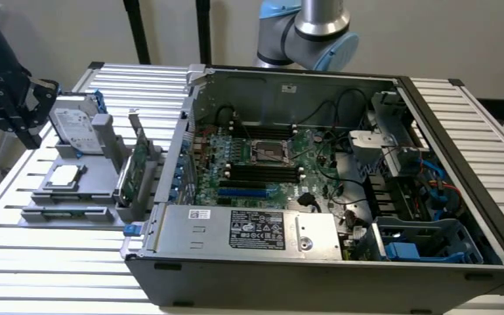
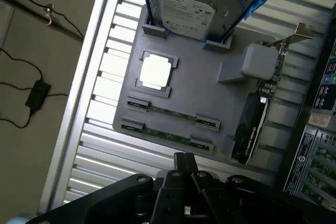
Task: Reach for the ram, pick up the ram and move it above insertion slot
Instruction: 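Pick up the ram and move it above insertion slot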
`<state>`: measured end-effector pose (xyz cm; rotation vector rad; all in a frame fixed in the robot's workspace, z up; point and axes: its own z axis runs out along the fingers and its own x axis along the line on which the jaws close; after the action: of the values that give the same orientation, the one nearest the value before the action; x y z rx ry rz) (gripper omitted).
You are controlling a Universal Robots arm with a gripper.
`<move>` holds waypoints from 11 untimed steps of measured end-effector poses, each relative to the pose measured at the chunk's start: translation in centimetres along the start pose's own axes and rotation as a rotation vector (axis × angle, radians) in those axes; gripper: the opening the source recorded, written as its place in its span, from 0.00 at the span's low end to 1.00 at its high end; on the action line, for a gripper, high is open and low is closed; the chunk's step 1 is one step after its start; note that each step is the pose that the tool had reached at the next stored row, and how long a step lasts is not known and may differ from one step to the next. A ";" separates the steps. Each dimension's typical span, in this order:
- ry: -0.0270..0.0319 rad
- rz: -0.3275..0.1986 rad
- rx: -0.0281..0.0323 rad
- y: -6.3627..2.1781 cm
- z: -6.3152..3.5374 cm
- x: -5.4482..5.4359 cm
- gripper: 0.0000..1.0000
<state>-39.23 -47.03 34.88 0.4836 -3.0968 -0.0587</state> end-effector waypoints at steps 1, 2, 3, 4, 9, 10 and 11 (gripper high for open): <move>0.0007 -0.018 0.0001 0.00 0.00 0.0 0.11; 0.0014 -0.036 0.0001 0.00 0.00 0.0 0.11; 0.0022 -0.055 0.0001 0.00 0.00 0.0 0.11; 0.0029 -0.073 0.0001 0.00 -0.01 0.0 0.11; 0.0063 -0.163 0.0002 0.00 0.00 0.0 0.11; 0.0069 -0.181 0.0002 0.00 0.00 0.0 0.11; 0.0077 -0.200 0.0002 0.00 0.00 0.0 0.11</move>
<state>-39.24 -47.03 34.88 0.7903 -3.0292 -0.0572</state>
